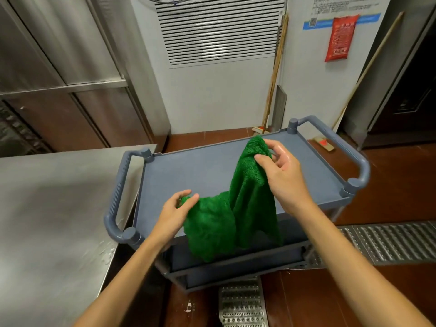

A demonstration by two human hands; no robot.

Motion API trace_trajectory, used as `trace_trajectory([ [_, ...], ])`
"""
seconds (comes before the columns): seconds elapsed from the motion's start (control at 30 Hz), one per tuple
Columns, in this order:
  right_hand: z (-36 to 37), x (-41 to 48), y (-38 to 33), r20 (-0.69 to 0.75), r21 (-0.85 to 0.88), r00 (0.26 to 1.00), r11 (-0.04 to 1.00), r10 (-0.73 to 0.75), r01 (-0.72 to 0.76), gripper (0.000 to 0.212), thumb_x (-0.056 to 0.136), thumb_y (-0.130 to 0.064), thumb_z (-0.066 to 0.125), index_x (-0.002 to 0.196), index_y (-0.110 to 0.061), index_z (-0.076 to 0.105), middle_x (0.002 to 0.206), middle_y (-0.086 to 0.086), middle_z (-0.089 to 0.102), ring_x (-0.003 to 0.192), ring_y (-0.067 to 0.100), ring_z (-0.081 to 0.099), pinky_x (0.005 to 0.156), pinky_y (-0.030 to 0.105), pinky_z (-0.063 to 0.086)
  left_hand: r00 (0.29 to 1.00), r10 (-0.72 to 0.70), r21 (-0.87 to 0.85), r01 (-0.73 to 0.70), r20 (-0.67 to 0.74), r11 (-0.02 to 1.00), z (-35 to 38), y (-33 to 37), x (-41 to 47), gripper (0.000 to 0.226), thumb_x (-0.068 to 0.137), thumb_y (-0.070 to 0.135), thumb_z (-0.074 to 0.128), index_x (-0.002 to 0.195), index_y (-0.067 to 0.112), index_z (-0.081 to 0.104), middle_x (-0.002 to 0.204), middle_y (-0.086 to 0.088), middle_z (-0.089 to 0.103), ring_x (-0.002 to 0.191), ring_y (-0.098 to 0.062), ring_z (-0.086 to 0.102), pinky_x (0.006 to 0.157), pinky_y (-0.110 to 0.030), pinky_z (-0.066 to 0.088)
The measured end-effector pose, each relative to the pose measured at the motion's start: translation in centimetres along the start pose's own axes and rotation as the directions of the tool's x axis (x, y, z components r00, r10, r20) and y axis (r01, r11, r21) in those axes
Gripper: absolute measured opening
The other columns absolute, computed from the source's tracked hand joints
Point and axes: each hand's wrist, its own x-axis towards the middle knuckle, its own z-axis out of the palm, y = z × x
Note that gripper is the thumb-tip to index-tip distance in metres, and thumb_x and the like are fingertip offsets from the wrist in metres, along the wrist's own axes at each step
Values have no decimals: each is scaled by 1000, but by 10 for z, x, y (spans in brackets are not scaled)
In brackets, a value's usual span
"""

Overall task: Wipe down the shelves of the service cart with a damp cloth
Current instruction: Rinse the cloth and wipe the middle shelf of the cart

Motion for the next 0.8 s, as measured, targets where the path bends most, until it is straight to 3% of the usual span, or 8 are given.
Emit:
trace_trajectory([
  [0.17, 24, 34, 19, 6, -353, 998, 934, 70, -64, 47, 83, -27, 63, 130, -32, 57, 113, -5, 69, 104, 14, 66, 95, 44, 54, 992, -93, -220, 111, 88, 969, 20, 13, 27, 57, 66, 66, 74, 115, 35, 69, 129, -1, 63, 117, -25, 59, 96, -52, 49],
  [0.27, 52, 41, 28, 240, -554, 963, 832, 122, 32, 60, 82, -24, 63, 141, -26, 50, 127, 3, 66, 114, 19, 62, 99, 37, 50, 975, -129, -334, 184, 180, 924, 33, 25, 49, 56, 87, 62, 58, 125, 21, 63, 123, -8, 68, 111, -30, 66, 89, -47, 57],
  [0.33, 69, 46, 34, 430, -649, 873, 750, 228, 124, 65, 83, -25, 61, 145, -24, 42, 127, 2, 64, 114, 20, 60, 96, 36, 50, 965, -82, -328, 164, 251, 930, 39, 33, 62, 63, 82, 66, 60, 125, 19, 64, 118, -7, 71, 108, -24, 68, 84, -40, 58],
  [0.43, 79, 64, 51, 570, -626, 748, 769, 339, 129, 64, 83, -17, 52, 144, -24, 34, 109, 5, 66, 97, 19, 63, 82, 40, 56, 969, -39, -271, 106, 244, 957, 37, 38, 85, 53, 80, 55, 72, 118, 18, 67, 117, -8, 72, 108, -21, 69, 93, -42, 54],
  [0.57, 69, 104, 73, 469, -368, 774, 891, 425, -266, 73, 88, 7, 42, 151, -26, 26, 121, 13, 66, 111, 20, 65, 84, 34, 59, 978, 17, -139, 13, 209, 990, 22, 28, 128, 29, 93, 10, 64, 121, 19, 64, 111, -4, 74, 107, -24, 68, 93, -43, 54],
  [0.67, 52, 141, 90, 390, -636, 881, 770, 266, 49, 72, 83, -5, 59, 148, -27, 36, 132, 3, 60, 124, 16, 56, 101, 37, 49, 952, 89, 35, -103, 294, 994, 15, 25, 149, 38, 95, -2, 56, 125, 21, 61, 112, -1, 72, 107, -14, 67, 88, -24, 55],
  [0.73, 50, 158, 99, 491, -756, 804, 624, 336, 201, 97, 79, -22, 75, 155, -33, 16, 160, -5, 25, 147, 11, 23, 118, 33, 28, 923, 92, 71, -127, 374, 989, 13, 23, 161, 43, 96, -1, 55, 129, 26, 57, 112, 1, 70, 103, -11, 68, 86, -19, 53],
  [0.8, 59, 169, 112, 553, -768, 707, 600, 441, 226, 116, 72, -34, 83, 154, -43, 1, 164, -9, 10, 150, 10, 11, 120, 35, 22, 888, 84, 67, -128, 452, 990, 10, 20, 172, 47, 95, 8, 58, 134, 34, 52, 101, -9, 70, 93, -24, 68, 84, -32, 56],
])
